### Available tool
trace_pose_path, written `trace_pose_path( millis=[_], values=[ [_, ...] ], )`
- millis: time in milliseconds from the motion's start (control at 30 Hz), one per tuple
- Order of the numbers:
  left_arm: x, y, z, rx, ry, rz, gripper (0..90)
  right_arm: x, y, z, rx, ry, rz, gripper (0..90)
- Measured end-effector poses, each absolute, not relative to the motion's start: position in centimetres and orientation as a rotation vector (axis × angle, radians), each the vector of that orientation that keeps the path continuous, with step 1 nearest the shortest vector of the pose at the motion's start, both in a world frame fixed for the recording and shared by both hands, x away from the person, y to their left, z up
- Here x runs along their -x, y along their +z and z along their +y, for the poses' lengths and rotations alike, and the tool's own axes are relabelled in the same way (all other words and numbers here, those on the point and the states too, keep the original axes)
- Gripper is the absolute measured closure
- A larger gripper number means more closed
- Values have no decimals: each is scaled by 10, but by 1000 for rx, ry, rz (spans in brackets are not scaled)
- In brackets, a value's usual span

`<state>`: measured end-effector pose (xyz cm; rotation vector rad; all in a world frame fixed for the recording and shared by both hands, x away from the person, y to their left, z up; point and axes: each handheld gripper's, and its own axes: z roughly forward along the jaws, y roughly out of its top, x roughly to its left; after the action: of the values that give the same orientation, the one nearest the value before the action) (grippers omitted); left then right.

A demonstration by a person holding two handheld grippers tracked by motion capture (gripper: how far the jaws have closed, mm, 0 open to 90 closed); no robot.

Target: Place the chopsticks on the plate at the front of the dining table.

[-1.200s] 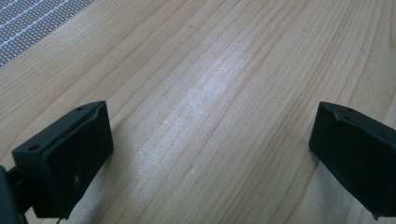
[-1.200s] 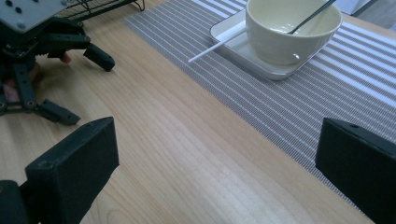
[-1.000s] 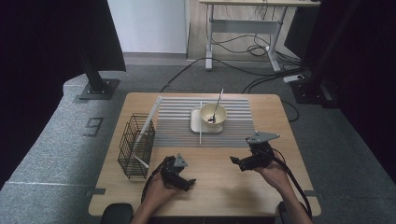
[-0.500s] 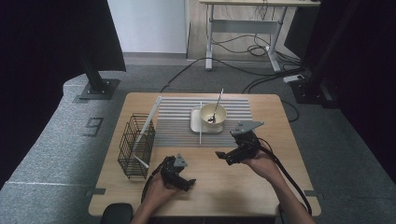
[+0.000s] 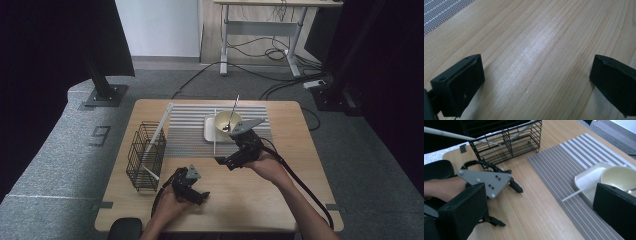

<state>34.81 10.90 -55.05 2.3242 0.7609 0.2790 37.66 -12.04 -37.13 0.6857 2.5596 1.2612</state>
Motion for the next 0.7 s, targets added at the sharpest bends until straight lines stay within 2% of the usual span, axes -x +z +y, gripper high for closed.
trace_pose_path(
  millis=[700],
  values=[
    [-348,-551,109,-2325,280,761,0,-373,-345,-46,-511,1319,2686,0]
  ],
)
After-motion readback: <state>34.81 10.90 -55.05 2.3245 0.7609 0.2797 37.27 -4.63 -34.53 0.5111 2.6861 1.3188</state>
